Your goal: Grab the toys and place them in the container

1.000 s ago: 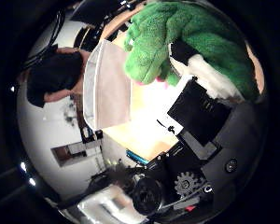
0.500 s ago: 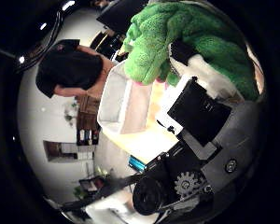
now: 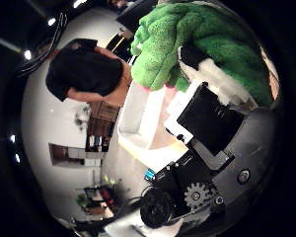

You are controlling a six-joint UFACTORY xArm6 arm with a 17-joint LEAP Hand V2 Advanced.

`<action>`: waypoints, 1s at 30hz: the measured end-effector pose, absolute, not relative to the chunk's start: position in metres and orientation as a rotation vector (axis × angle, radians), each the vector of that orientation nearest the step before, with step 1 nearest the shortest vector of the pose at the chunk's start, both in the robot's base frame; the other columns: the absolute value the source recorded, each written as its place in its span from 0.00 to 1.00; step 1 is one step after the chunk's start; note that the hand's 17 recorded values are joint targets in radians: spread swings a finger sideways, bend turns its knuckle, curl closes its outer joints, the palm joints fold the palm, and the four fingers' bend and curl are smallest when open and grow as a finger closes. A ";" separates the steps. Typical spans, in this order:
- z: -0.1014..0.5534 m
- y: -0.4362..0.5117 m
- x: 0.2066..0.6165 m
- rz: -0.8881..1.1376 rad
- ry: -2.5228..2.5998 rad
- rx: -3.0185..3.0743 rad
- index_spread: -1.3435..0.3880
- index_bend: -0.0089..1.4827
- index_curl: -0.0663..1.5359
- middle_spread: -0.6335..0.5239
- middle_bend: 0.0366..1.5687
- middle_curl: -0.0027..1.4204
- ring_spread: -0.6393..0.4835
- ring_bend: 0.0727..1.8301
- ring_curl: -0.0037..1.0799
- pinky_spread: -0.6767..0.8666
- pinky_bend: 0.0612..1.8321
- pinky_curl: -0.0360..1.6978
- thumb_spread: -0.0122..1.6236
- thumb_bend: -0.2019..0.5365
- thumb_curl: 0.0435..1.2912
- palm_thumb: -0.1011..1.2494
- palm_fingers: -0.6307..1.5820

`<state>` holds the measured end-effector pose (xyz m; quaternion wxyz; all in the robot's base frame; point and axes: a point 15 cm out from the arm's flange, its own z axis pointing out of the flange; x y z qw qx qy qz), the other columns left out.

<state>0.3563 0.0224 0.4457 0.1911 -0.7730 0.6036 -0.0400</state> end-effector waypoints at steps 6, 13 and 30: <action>0.455 0.079 0.366 -0.056 1.612 -2.220 0.43 0.26 0.44 0.22 0.63 0.37 0.28 0.64 0.43 0.08 0.56 0.28 0.61 0.25 0.23 0.81 0.85; 0.433 0.144 0.370 0.048 1.526 -2.316 0.43 0.26 0.45 0.21 0.63 0.36 0.28 0.64 0.43 0.08 0.56 0.28 0.61 0.25 0.23 0.81 0.85; 0.426 0.242 0.378 0.068 1.386 -2.447 0.42 0.25 0.46 0.22 0.63 0.36 0.28 0.64 0.43 0.08 0.56 0.29 0.61 0.25 0.23 0.81 0.85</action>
